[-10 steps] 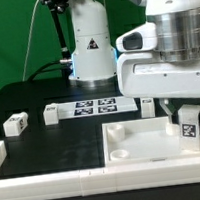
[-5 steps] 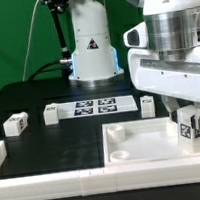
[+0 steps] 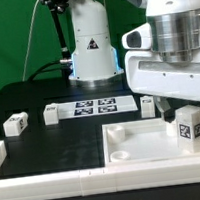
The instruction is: Assemble one leg
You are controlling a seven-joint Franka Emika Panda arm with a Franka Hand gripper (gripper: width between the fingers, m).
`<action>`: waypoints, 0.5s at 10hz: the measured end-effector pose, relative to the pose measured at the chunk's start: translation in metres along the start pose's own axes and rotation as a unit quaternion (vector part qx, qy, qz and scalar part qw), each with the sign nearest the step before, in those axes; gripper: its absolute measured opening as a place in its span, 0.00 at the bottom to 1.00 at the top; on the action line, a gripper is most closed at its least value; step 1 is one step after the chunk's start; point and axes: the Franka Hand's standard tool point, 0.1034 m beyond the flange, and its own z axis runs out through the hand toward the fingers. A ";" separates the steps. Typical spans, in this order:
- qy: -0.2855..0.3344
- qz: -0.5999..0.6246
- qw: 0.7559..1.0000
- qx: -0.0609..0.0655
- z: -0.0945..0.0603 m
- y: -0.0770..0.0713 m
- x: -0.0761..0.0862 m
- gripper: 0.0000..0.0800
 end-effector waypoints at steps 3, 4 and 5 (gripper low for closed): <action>-0.002 -0.145 0.989 0.002 0.000 -0.005 -0.007 0.81; -0.001 -0.199 0.980 0.002 0.000 -0.006 -0.008 0.81; 0.000 -0.250 0.968 0.002 0.000 -0.006 -0.008 0.81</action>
Offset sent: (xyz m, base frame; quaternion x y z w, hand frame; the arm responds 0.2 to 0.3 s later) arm -0.0035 0.0088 0.0027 -0.0061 0.0158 -0.2276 0.9736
